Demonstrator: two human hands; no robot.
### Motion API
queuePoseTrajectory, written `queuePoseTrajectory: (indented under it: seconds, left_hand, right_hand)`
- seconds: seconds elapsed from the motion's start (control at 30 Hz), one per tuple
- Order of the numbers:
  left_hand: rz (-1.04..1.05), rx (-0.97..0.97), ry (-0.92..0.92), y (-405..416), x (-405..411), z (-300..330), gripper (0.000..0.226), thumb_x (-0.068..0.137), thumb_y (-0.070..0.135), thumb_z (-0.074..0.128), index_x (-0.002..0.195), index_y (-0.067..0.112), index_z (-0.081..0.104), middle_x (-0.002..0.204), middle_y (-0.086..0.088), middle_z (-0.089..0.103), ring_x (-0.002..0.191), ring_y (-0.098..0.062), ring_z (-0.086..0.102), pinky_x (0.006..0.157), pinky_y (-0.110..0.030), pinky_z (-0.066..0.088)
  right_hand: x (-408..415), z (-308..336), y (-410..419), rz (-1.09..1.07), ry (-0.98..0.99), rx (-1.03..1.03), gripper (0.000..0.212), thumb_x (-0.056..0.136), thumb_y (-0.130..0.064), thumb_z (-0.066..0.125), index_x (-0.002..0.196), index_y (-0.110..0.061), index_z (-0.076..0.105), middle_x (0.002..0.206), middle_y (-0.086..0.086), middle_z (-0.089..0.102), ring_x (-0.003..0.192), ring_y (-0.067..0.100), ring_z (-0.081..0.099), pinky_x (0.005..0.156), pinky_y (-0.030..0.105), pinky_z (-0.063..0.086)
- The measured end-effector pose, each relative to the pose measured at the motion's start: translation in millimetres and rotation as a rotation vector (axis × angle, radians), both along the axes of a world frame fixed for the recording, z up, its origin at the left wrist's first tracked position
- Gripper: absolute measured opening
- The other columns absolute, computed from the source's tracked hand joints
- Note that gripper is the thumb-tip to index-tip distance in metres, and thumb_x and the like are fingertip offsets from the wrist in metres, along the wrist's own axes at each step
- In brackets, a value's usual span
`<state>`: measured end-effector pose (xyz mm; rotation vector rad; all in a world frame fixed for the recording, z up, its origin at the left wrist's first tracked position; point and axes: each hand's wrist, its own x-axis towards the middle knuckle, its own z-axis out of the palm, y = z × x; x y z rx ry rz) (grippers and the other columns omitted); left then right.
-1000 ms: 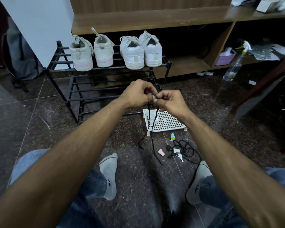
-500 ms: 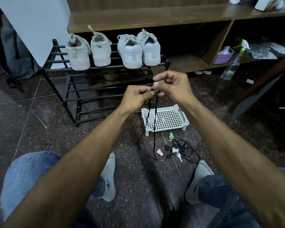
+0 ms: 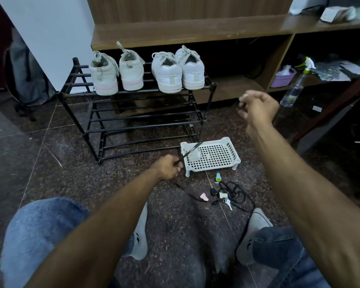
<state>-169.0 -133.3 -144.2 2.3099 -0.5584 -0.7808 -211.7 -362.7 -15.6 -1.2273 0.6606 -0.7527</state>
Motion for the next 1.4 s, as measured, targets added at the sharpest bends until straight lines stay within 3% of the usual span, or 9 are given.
queuePoseTrajectory:
  seconds: [0.1,0.2,0.27,0.4,0.57,0.8,1.0,1.17,1.4]
  left_hand:
    - [0.15,-0.096,0.018,6,-2,-11,0.014,0.091,0.002,0.061,0.092,0.017,0.062,0.073,0.0,0.065,0.07,-0.015,0.06,0.067,-0.027,0.048]
    - [0.299,-0.31,0.059,1,2,-2,0.013,0.088,-0.006,0.063,0.096,0.004,0.063,0.072,-0.003,0.065,0.064,-0.011,0.062,0.064,-0.016,0.051]
    - [0.328,-0.396,0.07,-5,5,6,0.014,0.085,-0.007,0.065,0.096,0.002,0.064,0.073,-0.007,0.066,0.066,-0.015,0.063,0.068,-0.023,0.054]
    - [0.257,-0.45,0.015,-13,7,25,0.021,0.083,-0.005,0.069,0.088,0.015,0.064,0.077,-0.017,0.065,0.073,-0.023,0.062,0.074,-0.033,0.051]
    - [0.171,-0.467,0.007,-24,8,44,0.019,0.083,-0.004,0.069,0.096,0.01,0.065,0.073,-0.006,0.066,0.058,0.0,0.063,0.061,-0.013,0.049]
    - [0.101,-0.53,-0.013,-34,2,63,0.022,0.081,-0.004,0.07,0.097,0.011,0.066,0.077,-0.01,0.066,0.067,-0.009,0.064,0.068,-0.015,0.05]
    - [0.294,-0.723,0.052,-30,2,80,0.019,0.082,-0.005,0.068,0.096,0.008,0.068,0.078,-0.01,0.069,0.063,-0.011,0.065,0.058,-0.019,0.052]
    - [0.601,-0.798,0.084,-15,16,73,0.016,0.084,0.005,0.069,0.09,0.019,0.069,0.081,0.001,0.073,0.076,-0.01,0.068,0.067,-0.026,0.053]
    - [0.713,-0.668,0.218,-11,5,25,0.014,0.085,0.009,0.07,0.09,0.023,0.072,0.094,-0.001,0.076,0.083,-0.013,0.068,0.068,-0.026,0.049]
  right_hand:
    - [-7,-43,-24,-0.141,0.173,0.058,0.028,0.078,0.009,0.054,0.073,-0.019,0.06,0.071,0.006,0.065,0.051,0.01,0.052,0.04,0.019,0.035]
    - [-22,-97,-41,-0.141,0.421,0.047,0.028,0.082,0.005,0.059,0.069,-0.02,0.06,0.085,0.014,0.07,0.063,0.02,0.062,0.051,0.029,0.049]
    - [-33,-134,-45,-0.064,0.584,0.036,0.026,0.081,0.004,0.063,0.067,-0.018,0.06,0.089,0.014,0.07,0.079,0.025,0.066,0.066,0.035,0.055]
    - [-42,-179,-25,-0.047,0.674,0.053,0.01,0.081,0.008,0.064,0.086,0.002,0.069,0.106,0.019,0.07,0.087,0.022,0.06,0.063,0.026,0.049]
    - [-40,-163,20,0.212,0.549,-0.082,0.028,0.084,0.01,0.062,0.108,-0.002,0.067,0.109,0.006,0.064,0.099,0.018,0.058,0.087,0.024,0.046]
    - [-21,-124,72,0.75,0.279,-0.302,0.053,0.075,0.008,0.07,0.123,-0.011,0.059,0.12,0.006,0.064,0.111,0.011,0.056,0.096,0.026,0.046]
    - [-11,-116,87,0.735,0.249,-0.213,0.011,0.086,-0.003,0.068,0.091,-0.012,0.068,0.089,0.005,0.068,0.084,0.012,0.06,0.079,0.019,0.046]
    - [-22,-121,70,0.682,0.244,-0.113,0.006,0.09,-0.005,0.063,0.085,-0.008,0.063,0.1,0.022,0.069,0.092,0.019,0.06,0.087,0.029,0.046]
    - [-19,-111,64,0.577,-0.064,0.314,0.021,0.1,-0.014,0.048,0.081,-0.014,0.057,0.091,0.002,0.067,0.095,0.019,0.061,0.094,0.036,0.044]
